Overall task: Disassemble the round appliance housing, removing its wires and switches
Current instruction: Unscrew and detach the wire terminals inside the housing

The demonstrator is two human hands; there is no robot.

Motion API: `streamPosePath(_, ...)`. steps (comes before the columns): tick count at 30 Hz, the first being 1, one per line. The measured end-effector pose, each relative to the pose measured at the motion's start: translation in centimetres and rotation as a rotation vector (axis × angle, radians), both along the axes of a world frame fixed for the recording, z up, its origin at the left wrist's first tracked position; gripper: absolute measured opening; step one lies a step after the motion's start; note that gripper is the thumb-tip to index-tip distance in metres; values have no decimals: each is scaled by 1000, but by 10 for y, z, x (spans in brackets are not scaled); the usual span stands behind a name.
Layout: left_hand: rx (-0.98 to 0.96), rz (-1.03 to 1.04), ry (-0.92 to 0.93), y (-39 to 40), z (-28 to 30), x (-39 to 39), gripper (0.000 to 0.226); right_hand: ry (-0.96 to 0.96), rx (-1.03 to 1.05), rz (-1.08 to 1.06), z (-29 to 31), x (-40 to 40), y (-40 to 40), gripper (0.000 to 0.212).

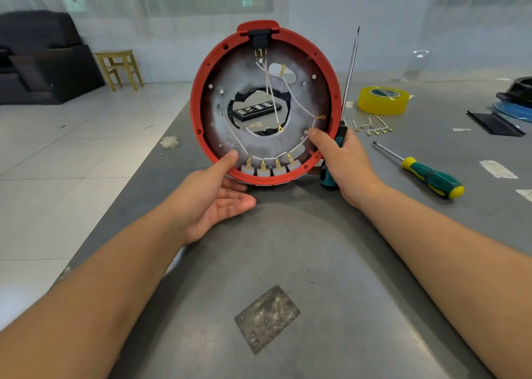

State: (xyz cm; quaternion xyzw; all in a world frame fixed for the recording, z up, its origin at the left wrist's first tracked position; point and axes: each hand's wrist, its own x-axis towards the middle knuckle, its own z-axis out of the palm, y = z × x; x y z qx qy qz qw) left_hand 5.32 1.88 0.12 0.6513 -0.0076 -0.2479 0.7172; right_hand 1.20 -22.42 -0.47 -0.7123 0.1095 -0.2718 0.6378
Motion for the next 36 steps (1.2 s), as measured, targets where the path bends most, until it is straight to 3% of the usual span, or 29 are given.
streamPosePath(4,4,-116,67,4,4,2,72,-9,29,25,0,0,0,54)
streamPosePath(9,-1,-124,80,2,6,2,47,-25,-83,-16,-3,1,2,49)
streamPosePath(13,33,-73,50,-3,3,3,40,-3,-173,-29,-6,1,4,61)
streamPosePath(16,57,-65,25,-3,4,1,39,7,-162,13,-8,-1,1,56)
streamPosePath(19,138,-64,-48,-3,5,-2,41,0,-105,27,-7,0,-2,54)
streamPosePath(22,230,18,-241,-1,5,-1,36,-4,-78,4,-5,2,0,53)
streamPosePath(24,142,66,-266,2,4,1,38,0,-75,4,-5,2,1,53)
streamPosePath(29,-232,-23,-58,5,4,-3,48,14,-72,9,-5,3,-1,52)
streamPosePath(36,-274,-15,-18,-1,5,-1,56,23,-66,48,-8,6,-5,51)
